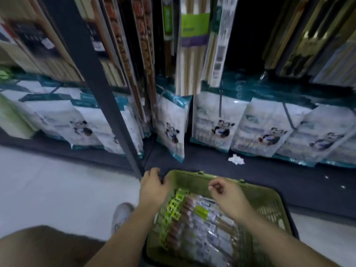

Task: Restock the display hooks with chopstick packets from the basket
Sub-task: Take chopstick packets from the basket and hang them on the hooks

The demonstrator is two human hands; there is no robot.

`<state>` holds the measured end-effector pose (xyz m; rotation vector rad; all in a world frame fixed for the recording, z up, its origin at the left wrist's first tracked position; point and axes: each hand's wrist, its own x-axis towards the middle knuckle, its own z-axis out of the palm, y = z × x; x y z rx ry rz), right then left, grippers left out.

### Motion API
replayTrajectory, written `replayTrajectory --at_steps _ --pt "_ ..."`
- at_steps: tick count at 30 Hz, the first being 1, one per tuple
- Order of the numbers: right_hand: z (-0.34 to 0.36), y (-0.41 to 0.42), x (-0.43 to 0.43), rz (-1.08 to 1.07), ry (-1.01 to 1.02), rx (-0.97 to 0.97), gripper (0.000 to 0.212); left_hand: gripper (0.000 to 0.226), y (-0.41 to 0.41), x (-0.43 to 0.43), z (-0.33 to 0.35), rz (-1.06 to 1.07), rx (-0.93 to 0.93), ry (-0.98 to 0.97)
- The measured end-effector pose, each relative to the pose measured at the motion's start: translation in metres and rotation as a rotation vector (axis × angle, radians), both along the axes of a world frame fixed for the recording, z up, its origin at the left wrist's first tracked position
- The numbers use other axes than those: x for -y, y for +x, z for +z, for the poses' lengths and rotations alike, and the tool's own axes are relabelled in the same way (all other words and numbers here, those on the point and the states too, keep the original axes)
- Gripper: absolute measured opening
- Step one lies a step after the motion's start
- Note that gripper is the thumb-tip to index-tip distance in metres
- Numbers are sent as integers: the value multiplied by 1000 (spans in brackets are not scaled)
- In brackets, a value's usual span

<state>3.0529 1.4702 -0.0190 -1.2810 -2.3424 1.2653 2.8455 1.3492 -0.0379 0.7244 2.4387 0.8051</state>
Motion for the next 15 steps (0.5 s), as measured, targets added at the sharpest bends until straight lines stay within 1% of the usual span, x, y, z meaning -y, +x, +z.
replayTrajectory --at_steps 2,3,6,9,12,15 --pt "-43 8 5 46 -82 182 9 45 7 23 -33 28 50 -126" --pt "-63 13 7 73 -113 275 9 45 10 33 -48 34 86 -162" --pt "-119 29 19 183 -103 431 15 32 21 59 -76 45 203 -135" --pt "-152 32 28 270 -104 482 19 26 25 64 -81 71 194 -62" --pt "-173 28 32 351 10 530 40 30 25 61 -82 88 173 -48" --pt "-187 21 38 369 40 562 72 37 26 60 -81 102 173 -53"
